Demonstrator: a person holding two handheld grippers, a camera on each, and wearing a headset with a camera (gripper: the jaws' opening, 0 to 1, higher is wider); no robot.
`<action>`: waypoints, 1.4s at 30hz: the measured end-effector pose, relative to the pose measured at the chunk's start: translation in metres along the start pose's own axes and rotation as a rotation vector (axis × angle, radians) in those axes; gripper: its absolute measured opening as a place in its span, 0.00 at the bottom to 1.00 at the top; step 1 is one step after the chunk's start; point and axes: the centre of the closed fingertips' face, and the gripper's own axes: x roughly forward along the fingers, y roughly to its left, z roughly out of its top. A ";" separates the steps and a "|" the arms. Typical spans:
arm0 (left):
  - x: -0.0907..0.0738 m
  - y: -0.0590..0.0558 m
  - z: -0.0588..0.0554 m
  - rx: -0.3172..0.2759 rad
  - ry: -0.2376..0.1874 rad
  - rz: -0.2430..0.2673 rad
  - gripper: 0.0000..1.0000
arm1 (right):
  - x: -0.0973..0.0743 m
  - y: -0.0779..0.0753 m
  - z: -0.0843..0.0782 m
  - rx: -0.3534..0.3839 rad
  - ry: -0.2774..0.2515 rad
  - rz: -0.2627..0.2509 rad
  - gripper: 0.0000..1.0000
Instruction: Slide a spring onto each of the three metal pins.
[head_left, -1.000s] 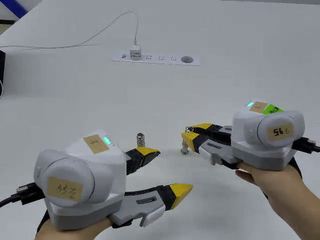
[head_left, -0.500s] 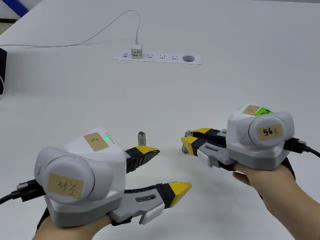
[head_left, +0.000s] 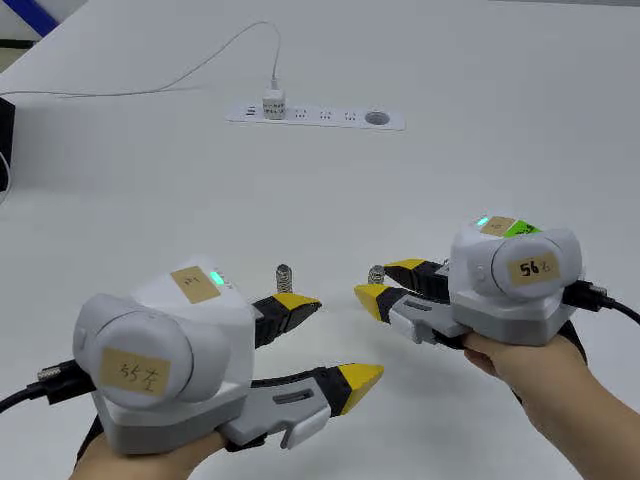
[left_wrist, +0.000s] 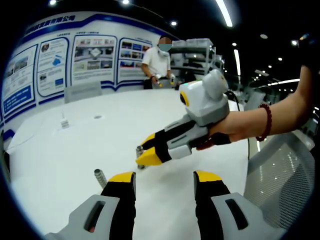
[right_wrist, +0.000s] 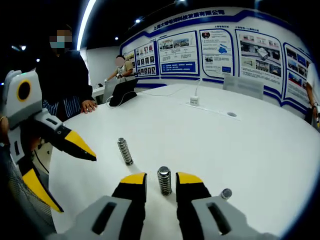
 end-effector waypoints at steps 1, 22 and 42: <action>0.000 0.000 0.000 0.003 -0.001 0.001 0.47 | -0.002 0.001 0.002 0.007 -0.010 0.004 0.24; 0.039 -0.005 0.017 0.107 0.001 0.020 0.43 | -0.075 -0.027 0.036 0.072 -0.112 -0.082 0.43; 0.096 -0.007 0.015 0.148 0.017 0.010 0.28 | -0.115 -0.044 0.025 0.100 -0.150 -0.099 0.50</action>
